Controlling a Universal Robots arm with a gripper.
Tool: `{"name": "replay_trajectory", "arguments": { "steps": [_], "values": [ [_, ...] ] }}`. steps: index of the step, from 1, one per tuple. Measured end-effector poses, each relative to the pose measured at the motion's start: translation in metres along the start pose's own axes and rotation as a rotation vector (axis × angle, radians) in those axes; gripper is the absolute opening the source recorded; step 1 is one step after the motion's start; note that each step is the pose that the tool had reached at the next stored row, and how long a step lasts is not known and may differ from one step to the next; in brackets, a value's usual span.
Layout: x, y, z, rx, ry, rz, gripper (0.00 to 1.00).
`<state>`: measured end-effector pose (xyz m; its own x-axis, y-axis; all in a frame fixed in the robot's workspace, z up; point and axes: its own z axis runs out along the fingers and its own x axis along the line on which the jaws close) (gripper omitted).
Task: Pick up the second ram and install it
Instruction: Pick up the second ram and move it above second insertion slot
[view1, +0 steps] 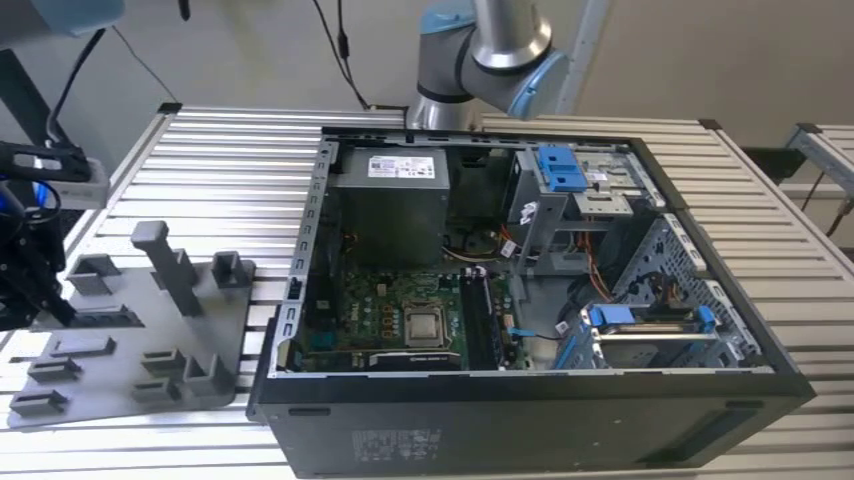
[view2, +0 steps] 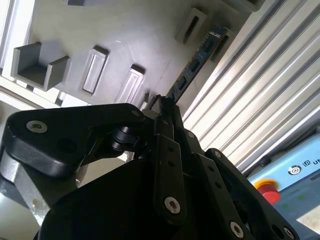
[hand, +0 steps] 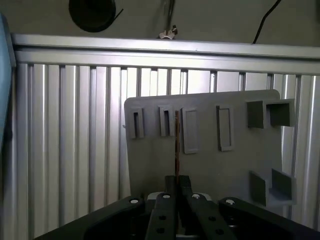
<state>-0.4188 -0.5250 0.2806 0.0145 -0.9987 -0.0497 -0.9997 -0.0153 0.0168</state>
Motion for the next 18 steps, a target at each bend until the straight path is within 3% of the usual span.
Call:
{"name": "replay_trajectory", "arguments": {
  "steps": [11,13,18],
  "values": [
    [-0.0005,0.0002,-0.0104,-0.0002,0.0002,0.0,0.14],
    [-0.0008,0.0003,-0.016,-0.0001,0.0001,0.0,0.14],
    [-0.0019,0.0008,-0.0387,-0.0002,0.0,0.001,0.14]
  ]
}}
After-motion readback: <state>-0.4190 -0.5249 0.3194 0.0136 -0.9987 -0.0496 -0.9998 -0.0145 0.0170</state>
